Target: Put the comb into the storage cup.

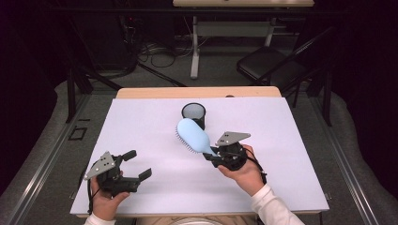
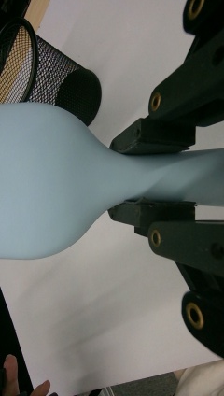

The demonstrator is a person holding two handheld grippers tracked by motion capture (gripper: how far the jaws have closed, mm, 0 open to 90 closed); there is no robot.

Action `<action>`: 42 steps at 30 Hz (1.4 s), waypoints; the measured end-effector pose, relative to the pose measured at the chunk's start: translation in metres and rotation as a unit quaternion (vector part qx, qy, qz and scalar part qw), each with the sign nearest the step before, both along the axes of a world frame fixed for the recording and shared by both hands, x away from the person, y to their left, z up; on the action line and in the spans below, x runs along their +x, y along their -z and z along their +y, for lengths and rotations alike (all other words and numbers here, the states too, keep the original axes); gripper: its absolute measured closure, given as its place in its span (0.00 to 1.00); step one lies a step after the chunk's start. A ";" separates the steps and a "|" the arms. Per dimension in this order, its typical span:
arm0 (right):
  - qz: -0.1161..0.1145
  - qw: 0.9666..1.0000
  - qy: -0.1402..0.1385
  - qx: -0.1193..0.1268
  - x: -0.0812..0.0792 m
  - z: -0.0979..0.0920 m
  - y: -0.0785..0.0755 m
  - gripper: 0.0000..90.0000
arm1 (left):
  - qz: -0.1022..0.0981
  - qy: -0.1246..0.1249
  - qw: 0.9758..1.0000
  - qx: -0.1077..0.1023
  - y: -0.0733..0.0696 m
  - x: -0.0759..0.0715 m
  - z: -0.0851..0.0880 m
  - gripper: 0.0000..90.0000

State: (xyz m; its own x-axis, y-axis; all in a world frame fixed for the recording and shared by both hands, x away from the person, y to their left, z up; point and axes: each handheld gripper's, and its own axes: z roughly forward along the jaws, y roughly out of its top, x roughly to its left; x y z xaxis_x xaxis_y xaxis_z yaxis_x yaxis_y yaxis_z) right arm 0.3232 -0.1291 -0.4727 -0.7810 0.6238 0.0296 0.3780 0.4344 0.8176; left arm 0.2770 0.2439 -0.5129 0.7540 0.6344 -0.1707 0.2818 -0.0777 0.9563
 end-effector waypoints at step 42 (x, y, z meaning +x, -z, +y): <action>-0.022 0.999 -0.012 0.024 -0.003 0.004 0.003 0.77 | 0.054 0.002 0.999 -0.006 -0.028 0.016 -0.019 0.04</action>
State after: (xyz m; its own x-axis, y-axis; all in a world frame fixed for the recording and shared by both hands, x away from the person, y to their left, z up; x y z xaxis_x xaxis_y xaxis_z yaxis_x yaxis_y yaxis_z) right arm 0.3201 -0.1253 -0.4760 -0.7970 0.6035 0.0234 0.3305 0.4033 0.8533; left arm 0.2932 0.2248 -0.4846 0.7331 0.6291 -0.2586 0.3837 -0.0686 0.9209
